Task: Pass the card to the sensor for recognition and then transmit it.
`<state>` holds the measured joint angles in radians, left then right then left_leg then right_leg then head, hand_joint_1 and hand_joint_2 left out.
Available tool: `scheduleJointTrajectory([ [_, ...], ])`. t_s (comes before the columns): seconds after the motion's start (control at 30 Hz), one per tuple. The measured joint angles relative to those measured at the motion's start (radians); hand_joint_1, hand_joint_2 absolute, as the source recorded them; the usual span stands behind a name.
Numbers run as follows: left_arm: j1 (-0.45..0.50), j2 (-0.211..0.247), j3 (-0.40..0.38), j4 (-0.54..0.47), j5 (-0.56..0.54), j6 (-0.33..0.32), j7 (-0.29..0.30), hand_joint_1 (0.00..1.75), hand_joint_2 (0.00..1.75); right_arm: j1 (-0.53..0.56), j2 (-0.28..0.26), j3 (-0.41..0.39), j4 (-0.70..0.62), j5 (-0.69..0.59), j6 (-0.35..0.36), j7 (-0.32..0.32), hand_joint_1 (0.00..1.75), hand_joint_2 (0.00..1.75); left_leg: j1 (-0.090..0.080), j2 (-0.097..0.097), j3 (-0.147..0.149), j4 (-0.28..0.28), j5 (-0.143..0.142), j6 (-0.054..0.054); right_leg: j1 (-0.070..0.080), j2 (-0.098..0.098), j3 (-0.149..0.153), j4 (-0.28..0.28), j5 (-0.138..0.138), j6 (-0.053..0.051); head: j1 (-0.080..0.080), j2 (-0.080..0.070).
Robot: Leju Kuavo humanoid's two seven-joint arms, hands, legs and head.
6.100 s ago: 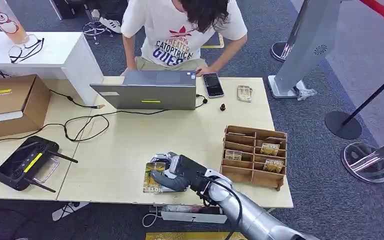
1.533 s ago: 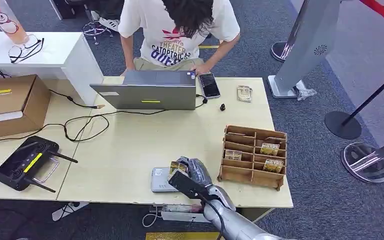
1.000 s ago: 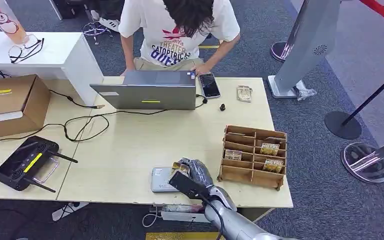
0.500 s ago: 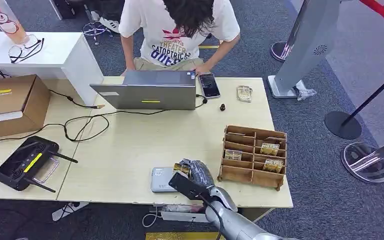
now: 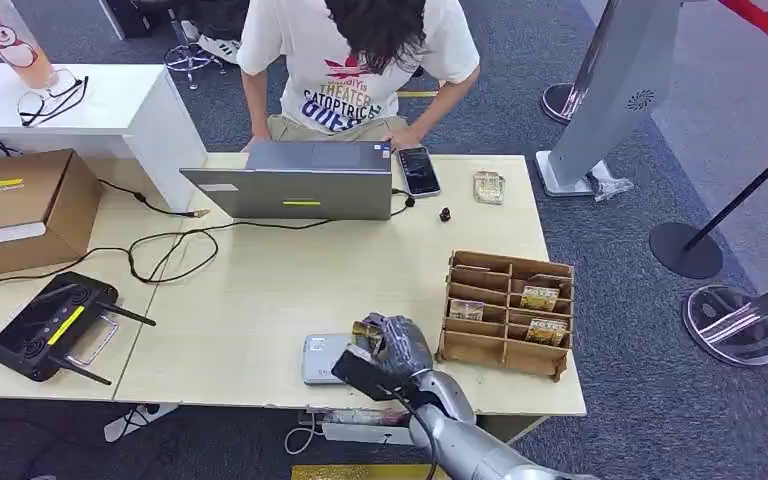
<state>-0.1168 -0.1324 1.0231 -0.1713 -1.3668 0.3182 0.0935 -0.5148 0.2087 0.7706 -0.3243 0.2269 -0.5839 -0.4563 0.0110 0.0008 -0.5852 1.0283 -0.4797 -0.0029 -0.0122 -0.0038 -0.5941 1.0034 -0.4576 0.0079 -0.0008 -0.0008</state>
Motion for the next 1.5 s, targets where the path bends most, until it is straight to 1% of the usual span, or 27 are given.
scheduleJointTrajectory([
  [0.13,0.0,0.0,0.0,0.0,0.002,0.0,0.001,0.0,0.0,-0.001,0.0,0.01,0.0,0.01,-0.032,0.003,1.75,1.75,0.0,0.0,0.0,0.0,0.0,0.0,0.0,0.0,0.0,0.0,0.0,0.0,0.0,0.0],
  [0.27,0.0,0.0,0.0,0.0,0.007,0.0,0.001,0.0,0.0,-0.001,0.002,0.013,0.0,0.015,-0.036,-0.003,1.75,1.75,0.0,0.0,0.0,0.0,0.0,0.0,0.0,0.0,0.0,0.0,0.0,0.0,0.0,0.0],
  [0.4,0.001,0.0,0.0,0.0,0.009,0.001,0.001,0.0,0.0,-0.002,0.003,0.013,-0.003,-0.008,-0.011,-0.014,1.75,1.75,0.0,0.0,0.0,0.0,0.0,0.0,0.0,0.0,0.0,0.0,0.0,0.0,0.0,0.0],
  [0.5,0.003,0.0,0.0,0.0,0.012,0.001,0.0,0.0,0.0,-0.002,0.003,0.011,-0.008,-0.041,0.03,-0.027,1.75,1.75,0.0,0.0,0.0,0.0,0.0,0.0,0.0,0.0,0.0,0.0,0.0,0.0,0.0,0.0],
  [0.6,0.004,0.0,0.0,0.0,0.018,0.002,-0.001,0.0,0.0,-0.002,0.003,-0.007,-0.022,-0.084,0.066,-0.056,1.75,1.75,0.0,0.0,0.0,0.0,0.0,0.0,0.0,0.0,0.0,0.0,0.0,0.0,0.0,0.0],
  [0.73,0.007,0.0,0.0,0.0,0.024,0.003,-0.001,0.0,0.0,-0.002,0.002,-0.049,-0.062,-0.152,0.08,-0.118,1.75,1.75,0.0,0.0,0.0,0.0,0.0,0.0,0.0,0.0,0.0,0.0,0.0,0.0,0.0,0.0],
  [0.87,0.009,0.0,0.0,0.0,0.025,0.002,-0.001,0.0,0.0,-0.001,-0.004,-0.093,-0.146,-0.2,0.077,-0.158,1.75,1.75,0.0,0.0,0.0,0.0,0.0,0.0,0.0,0.0,0.0,0.0,0.0,0.0,0.0,0.0],
  [0.97,0.009,0.0,0.0,0.0,0.025,0.001,-0.002,0.0,0.0,0.001,-0.014,-0.119,-0.228,-0.22,0.067,-0.168,1.75,1.75,0.0,0.0,0.0,0.0,0.0,0.0,0.0,0.0,0.0,0.0,0.0,0.0,0.0,0.0],
  [1.27,0.008,0.0,0.0,0.0,0.025,-0.001,-0.001,0.0,0.0,0.022,-0.055,-0.169,-0.491,-0.235,0.029,-0.164,1.75,1.75,0.0,0.0,0.0,0.0,0.0,0.0,0.0,0.0,0.0,0.0,0.0,0.0,0.0,0.0],
  [1.5,0.007,0.0,0.0,0.0,0.024,-0.007,-0.001,0.0,0.0,0.022,-0.081,-0.185,-0.649,-0.195,-0.005,-0.159,1.75,1.75,0.0,0.0,0.0,0.0,0.0,0.0,0.0,0.0,0.0,0.0,0.0,0.0,0.0,0.0],
])
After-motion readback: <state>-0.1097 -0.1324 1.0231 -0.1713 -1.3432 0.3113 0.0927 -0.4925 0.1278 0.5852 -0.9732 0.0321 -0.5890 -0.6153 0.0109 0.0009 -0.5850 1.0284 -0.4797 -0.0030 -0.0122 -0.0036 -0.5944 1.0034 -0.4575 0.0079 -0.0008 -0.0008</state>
